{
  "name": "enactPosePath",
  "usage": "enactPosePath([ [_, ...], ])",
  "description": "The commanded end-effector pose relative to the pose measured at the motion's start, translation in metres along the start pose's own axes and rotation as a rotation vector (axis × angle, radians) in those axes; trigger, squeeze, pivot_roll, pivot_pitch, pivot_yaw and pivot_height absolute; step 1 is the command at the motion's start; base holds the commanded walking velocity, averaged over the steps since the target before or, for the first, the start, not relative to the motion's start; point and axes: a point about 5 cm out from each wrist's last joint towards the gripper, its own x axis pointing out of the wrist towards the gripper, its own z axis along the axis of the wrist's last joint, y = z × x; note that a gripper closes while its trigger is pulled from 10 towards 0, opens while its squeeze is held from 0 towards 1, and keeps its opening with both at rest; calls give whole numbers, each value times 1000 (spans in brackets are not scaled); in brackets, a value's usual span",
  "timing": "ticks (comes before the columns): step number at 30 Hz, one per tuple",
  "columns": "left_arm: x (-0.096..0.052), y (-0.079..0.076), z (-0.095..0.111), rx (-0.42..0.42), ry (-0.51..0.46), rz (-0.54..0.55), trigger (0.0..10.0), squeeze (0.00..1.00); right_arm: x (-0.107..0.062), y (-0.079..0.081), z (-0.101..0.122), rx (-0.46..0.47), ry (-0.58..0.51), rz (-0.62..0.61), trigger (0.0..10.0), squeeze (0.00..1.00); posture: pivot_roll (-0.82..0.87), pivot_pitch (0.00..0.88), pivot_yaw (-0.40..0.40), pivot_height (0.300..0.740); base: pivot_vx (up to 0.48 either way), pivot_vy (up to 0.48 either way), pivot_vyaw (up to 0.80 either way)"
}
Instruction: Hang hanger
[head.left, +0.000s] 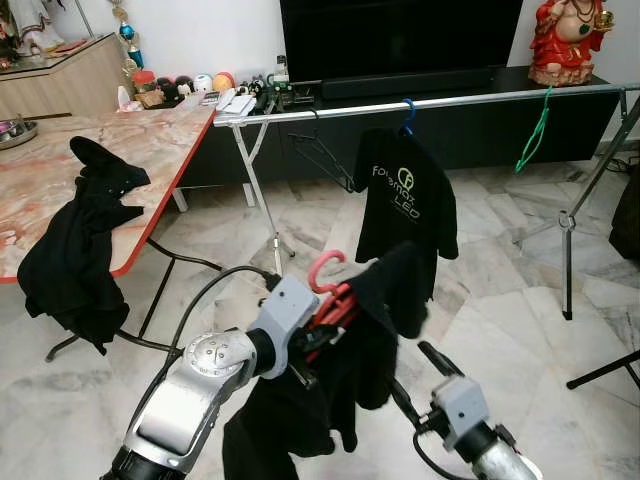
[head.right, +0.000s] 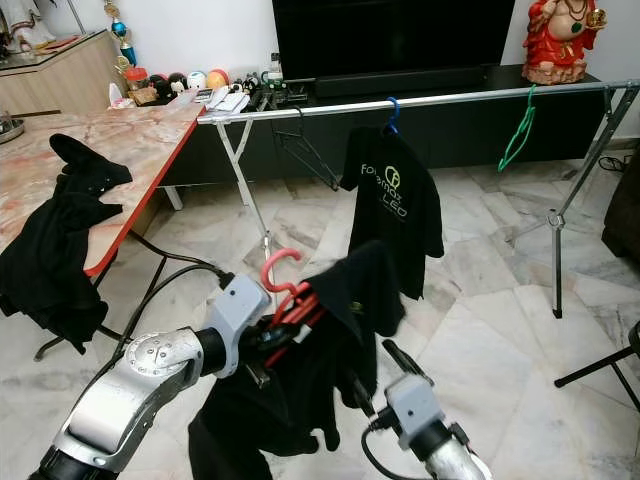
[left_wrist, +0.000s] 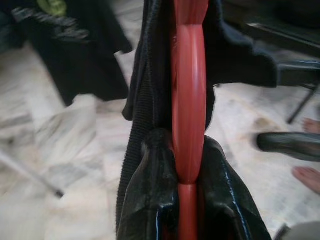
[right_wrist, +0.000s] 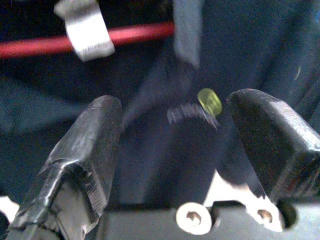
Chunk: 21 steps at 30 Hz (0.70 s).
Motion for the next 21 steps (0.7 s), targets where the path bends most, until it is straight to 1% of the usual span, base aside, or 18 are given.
enactPosePath([
  [1, -3, -3, 10, 35, -27, -34, 10000, 0, 4, 2, 4, -8, -20, 14, 10000, 0, 33, 65, 66, 740, 0, 0, 0],
  [5, -4, -6, 9, 40, -17, -52, 10000, 0, 7, -2, 8, -19, -37, -18, 10000, 0, 34, 69, 63, 740, 0, 0, 0],
  [12, -6, -15, 10, 61, -26, -131, 10000, 0, 12, -9, 10, -24, -37, -50, 10000, 0, 33, 68, 62, 740, 0, 0, 0],
  [15, -7, -18, 13, 58, -67, -167, 10000, 0, 14, -11, 10, 19, -39, -85, 10000, 0, 38, 66, 61, 740, 0, 0, 0],
  [17, -7, -17, 12, 34, -107, -157, 10000, 0, 17, -12, 11, 49, -45, -109, 10000, 0, 40, 64, 60, 740, 0, 0, 0],
  [18, -7, -16, 12, 29, -111, -155, 10000, 0, 17, -12, 11, 53, -46, -112, 10000, 0, 40, 64, 60, 740, 0, 0, 0],
  [20, -7, -18, 10, 39, -125, -187, 10000, 0, 19, -12, 12, 55, -48, -115, 10000, 0, 40, 65, 54, 740, 0, 0, 0],
  [21, -4, -22, 12, 51, -167, -240, 10000, 0, 20, -12, 13, 67, -51, -124, 10000, 0, 41, 65, 43, 740, 0, 0, 0],
])
